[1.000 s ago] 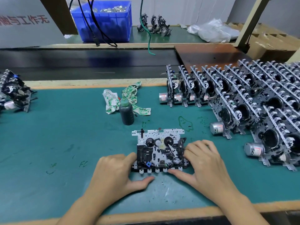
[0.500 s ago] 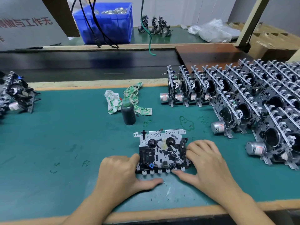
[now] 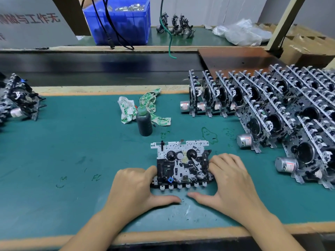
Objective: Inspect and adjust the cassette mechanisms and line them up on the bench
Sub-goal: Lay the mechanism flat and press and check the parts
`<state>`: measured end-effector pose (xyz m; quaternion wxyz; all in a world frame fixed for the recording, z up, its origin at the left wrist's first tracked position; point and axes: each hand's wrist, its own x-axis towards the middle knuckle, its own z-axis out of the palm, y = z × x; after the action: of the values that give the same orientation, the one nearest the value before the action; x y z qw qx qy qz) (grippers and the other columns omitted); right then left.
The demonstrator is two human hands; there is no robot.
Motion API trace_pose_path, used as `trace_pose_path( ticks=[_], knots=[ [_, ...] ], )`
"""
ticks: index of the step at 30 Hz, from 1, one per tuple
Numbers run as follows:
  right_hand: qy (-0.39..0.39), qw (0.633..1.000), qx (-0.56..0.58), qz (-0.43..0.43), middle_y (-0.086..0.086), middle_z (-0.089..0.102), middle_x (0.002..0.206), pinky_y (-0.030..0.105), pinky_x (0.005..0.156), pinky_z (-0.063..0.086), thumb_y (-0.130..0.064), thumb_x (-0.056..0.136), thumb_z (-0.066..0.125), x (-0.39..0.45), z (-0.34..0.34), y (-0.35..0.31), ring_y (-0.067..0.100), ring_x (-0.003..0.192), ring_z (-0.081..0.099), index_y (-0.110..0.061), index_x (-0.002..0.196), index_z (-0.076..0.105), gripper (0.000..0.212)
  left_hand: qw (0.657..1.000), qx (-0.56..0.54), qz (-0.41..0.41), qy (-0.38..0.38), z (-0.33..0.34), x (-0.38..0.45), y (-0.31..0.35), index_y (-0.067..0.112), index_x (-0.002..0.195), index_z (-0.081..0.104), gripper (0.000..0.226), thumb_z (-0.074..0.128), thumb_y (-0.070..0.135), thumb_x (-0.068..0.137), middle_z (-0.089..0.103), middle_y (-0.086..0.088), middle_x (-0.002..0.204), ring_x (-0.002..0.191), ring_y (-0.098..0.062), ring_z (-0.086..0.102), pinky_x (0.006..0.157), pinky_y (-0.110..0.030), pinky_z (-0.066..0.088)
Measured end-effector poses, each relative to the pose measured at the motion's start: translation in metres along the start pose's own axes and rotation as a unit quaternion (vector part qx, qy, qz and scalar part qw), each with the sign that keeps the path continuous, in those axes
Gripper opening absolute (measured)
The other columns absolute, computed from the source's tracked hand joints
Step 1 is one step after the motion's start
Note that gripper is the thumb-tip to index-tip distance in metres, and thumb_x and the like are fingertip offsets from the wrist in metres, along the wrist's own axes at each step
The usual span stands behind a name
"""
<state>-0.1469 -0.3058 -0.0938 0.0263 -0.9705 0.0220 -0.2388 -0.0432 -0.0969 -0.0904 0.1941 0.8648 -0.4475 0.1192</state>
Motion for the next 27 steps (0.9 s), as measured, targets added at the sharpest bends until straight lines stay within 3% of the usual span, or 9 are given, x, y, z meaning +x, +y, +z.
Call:
trace_pose_path(
  ticks=[3,8,13,18,22,24,27],
  knots=[
    [0.014,1.000,-0.006,0.016,-0.005,0.057,0.069,0.031,0.083,0.036,-0.073,0.071,0.049,0.000,0.001,-0.001,0.019,0.069,0.055,-0.012,0.061,0.059,0.063,0.999,-0.028,0.037,0.008,-0.001,-0.001,-0.001,0.019,0.056,0.044,0.062,0.054,0.079,0.062,0.036,0.004,0.037,0.031,-0.017,0.039,0.035,-0.019,0.029],
    [0.003,0.999,0.042,-0.024,-0.006,0.055,0.073,0.029,0.084,0.036,-0.068,0.074,0.051,0.002,-0.001,0.007,0.016,0.071,0.051,-0.014,0.063,0.057,0.056,1.000,0.019,0.003,-0.003,-0.001,-0.002,0.002,0.016,0.062,0.060,0.061,0.047,0.075,0.066,0.041,0.005,0.038,0.033,-0.015,0.045,0.035,-0.018,0.028],
    [0.015,0.999,0.016,-0.049,-0.005,0.060,0.073,0.031,0.086,0.037,-0.065,0.079,0.049,0.001,-0.001,0.011,0.019,0.069,0.058,-0.012,0.063,0.063,0.057,1.000,-0.002,0.024,0.016,-0.004,-0.004,0.000,0.016,0.056,0.046,0.056,0.051,0.069,0.071,0.039,0.005,0.039,0.033,-0.017,0.042,0.034,-0.018,0.030],
    [0.006,0.997,0.056,-0.058,-0.004,0.056,0.071,0.031,0.087,0.037,-0.072,0.072,0.055,0.001,-0.001,0.010,0.018,0.069,0.053,-0.011,0.062,0.059,0.061,0.998,0.032,0.008,0.063,-0.002,-0.002,0.000,0.013,0.047,0.046,0.056,0.050,0.062,0.074,0.036,0.000,0.034,0.028,-0.020,0.039,0.032,-0.017,0.027],
    [0.004,0.995,0.079,-0.060,-0.003,0.054,0.069,0.030,0.086,0.038,-0.068,0.071,0.060,0.002,0.000,0.012,0.019,0.067,0.051,-0.011,0.062,0.058,0.058,0.996,0.048,0.026,0.068,-0.003,0.000,-0.002,0.012,0.048,0.046,0.071,0.030,0.066,0.090,0.035,0.000,0.035,0.028,-0.020,0.038,0.033,-0.016,0.022],
    [0.014,0.996,0.072,-0.056,-0.003,0.055,0.069,0.030,0.085,0.039,-0.063,0.074,0.059,0.003,0.001,0.011,0.019,0.066,0.053,-0.011,0.061,0.059,0.054,0.997,0.033,0.036,0.052,-0.003,0.000,-0.003,0.011,0.049,0.047,0.072,0.033,0.071,0.086,0.036,0.000,0.035,0.029,-0.021,0.039,0.032,-0.017,0.024],
    [0.026,0.997,0.040,-0.054,-0.004,0.057,0.069,0.030,0.085,0.039,-0.061,0.078,0.054,0.003,0.002,0.010,0.018,0.067,0.055,-0.011,0.062,0.061,0.053,1.000,0.022,0.004,0.020,-0.004,0.000,0.001,0.012,0.050,0.047,0.072,0.045,0.082,0.063,0.038,0.003,0.036,0.030,-0.018,0.041,0.034,-0.019,0.026]
  ],
)
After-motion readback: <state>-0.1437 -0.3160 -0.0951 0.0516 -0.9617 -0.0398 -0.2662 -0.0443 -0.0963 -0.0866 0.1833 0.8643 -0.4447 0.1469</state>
